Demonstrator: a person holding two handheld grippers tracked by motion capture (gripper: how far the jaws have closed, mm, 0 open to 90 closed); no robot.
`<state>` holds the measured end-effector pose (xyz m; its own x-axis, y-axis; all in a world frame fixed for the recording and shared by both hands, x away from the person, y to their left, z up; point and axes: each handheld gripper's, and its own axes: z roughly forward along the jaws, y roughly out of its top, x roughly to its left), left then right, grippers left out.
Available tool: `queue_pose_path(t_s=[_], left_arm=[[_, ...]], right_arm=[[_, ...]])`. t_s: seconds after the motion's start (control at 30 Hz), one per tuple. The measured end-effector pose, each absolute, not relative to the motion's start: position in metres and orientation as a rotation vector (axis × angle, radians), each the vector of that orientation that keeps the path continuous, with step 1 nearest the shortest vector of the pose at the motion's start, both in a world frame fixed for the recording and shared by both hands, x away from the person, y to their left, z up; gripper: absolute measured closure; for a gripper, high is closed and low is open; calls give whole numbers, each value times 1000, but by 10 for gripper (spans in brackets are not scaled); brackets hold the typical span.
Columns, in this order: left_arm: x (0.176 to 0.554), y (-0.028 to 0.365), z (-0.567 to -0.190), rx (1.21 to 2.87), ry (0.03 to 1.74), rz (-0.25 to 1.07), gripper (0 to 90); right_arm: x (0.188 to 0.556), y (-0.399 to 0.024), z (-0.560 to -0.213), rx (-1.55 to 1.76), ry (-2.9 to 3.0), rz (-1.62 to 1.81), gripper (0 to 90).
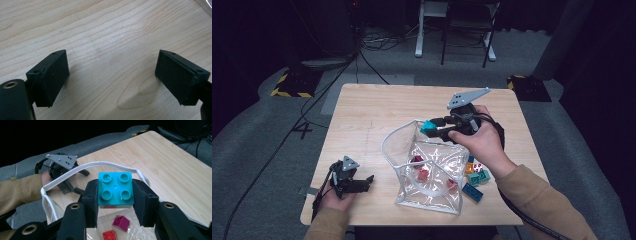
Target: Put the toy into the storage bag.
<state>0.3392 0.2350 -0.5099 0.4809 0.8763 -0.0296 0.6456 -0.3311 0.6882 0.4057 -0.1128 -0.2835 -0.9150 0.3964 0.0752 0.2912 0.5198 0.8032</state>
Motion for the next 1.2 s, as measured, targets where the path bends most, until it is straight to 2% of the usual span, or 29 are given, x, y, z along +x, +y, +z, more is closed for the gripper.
queue_pose_path(t_s=[0.27, 1.1, 1.17, 1.2], left_arm=[[339, 235, -510, 2087, 1252, 464, 121], [339, 235, -510, 2087, 1253, 464, 121], [339, 235, -510, 2085, 1253, 464, 121], [339, 235, -510, 2085, 1253, 463, 121]], right_arm=[[407, -102, -297, 597, 2698, 1291, 588], [408, -104, -328, 621, 2845, 1010, 588], [408, -103, -329, 608, 2870, 975, 568], [408, -103, -329, 606, 2873, 966, 530]])
